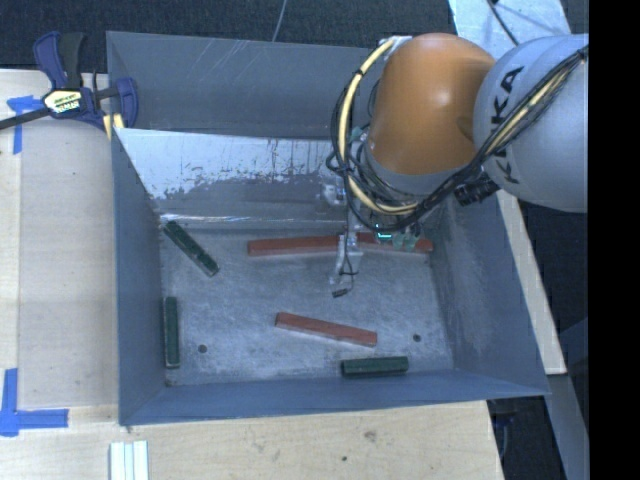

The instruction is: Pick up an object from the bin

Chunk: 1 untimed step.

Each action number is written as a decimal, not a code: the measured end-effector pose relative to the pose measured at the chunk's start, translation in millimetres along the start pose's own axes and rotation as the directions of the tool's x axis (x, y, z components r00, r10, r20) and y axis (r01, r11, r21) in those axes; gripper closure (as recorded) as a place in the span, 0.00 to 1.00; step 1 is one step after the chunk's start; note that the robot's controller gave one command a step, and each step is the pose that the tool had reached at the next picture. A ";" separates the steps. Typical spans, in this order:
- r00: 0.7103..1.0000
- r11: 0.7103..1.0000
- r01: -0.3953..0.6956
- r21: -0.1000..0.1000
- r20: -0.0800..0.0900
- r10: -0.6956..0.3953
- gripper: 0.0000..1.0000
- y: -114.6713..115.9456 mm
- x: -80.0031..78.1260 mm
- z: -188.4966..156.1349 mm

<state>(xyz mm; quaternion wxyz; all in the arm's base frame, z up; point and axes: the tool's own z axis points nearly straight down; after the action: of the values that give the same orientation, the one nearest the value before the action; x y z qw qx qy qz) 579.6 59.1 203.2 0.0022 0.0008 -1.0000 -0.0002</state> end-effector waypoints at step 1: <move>1.000 1.000 -0.002 0.000 0.008 0.002 0.00 -0.4 -1.7 -4.3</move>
Offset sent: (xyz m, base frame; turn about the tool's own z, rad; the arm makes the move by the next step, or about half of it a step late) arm -0.0585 -0.0173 -0.1332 0.0434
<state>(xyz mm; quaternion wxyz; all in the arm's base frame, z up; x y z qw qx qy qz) 581.3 58.7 207.6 -0.0019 0.0000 -1.0000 -0.0003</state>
